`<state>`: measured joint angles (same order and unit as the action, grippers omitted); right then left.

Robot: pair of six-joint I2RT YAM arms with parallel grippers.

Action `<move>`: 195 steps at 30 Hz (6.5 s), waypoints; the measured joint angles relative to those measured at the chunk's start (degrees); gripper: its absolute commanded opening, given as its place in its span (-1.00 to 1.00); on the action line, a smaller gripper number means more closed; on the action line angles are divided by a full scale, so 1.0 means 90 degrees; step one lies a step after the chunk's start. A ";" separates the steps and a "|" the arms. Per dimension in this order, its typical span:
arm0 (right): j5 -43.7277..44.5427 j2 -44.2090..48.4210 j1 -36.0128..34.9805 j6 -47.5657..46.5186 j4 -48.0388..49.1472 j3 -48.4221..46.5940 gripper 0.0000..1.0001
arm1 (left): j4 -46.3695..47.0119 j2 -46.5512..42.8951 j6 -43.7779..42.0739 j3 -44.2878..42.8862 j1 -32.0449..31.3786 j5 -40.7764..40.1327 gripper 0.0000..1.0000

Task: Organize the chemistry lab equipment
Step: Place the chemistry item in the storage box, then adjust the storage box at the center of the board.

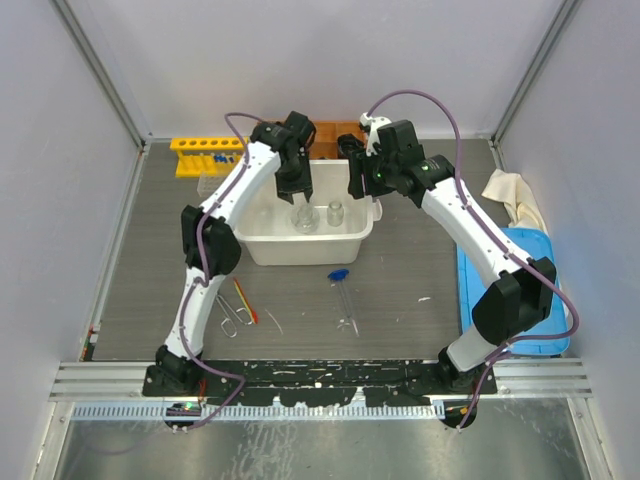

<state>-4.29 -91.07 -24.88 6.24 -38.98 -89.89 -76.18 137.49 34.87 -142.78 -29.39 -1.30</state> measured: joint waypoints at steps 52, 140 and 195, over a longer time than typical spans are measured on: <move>0.0641 0.4257 -0.3402 0.3235 -0.0646 0.5790 0.00 | 0.2747 -0.5047 -0.0301 0.4325 0.0206 0.1217 -0.60; 0.1328 0.2582 -0.2509 0.1690 0.1256 0.5217 0.06 | 0.3257 -0.6669 -0.0930 0.6164 -0.0170 0.0848 -0.55; 0.0493 0.1914 -0.2514 0.1350 0.1372 0.4250 0.14 | 0.3155 -0.7349 -0.1158 0.6856 -0.0410 0.1717 -0.71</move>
<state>0.14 -73.84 -47.51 18.39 -26.63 -51.64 -47.79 71.35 24.45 -81.08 -33.08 14.15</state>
